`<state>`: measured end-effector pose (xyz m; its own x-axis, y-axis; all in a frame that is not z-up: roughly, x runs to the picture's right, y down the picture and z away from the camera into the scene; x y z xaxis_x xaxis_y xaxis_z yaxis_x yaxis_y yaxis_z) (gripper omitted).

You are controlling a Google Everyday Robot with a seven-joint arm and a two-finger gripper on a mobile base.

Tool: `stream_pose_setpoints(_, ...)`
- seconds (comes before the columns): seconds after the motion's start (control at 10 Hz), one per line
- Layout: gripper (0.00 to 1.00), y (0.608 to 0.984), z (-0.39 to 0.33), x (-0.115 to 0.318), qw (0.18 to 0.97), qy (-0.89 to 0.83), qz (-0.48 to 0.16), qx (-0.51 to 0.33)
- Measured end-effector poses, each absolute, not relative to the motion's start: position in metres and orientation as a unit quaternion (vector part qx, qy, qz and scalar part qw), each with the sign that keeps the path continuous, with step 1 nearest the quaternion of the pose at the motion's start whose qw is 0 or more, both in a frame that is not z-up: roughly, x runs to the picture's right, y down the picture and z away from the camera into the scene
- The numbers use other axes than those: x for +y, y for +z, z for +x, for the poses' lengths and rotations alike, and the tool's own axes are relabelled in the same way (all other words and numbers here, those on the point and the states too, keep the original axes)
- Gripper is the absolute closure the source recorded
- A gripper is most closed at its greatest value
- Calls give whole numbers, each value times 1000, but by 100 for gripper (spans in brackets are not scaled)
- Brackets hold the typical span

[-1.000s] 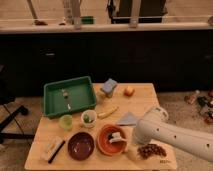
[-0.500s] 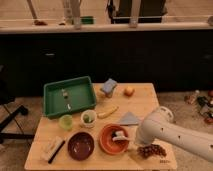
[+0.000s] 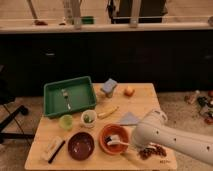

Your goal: Wipe red bowl with brush

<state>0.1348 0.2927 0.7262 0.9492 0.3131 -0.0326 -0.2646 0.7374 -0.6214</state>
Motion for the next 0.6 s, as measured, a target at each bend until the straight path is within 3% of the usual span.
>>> stream_pose_setpoints(0.6, 100, 740, 145, 286, 929, 167, -329, -28)
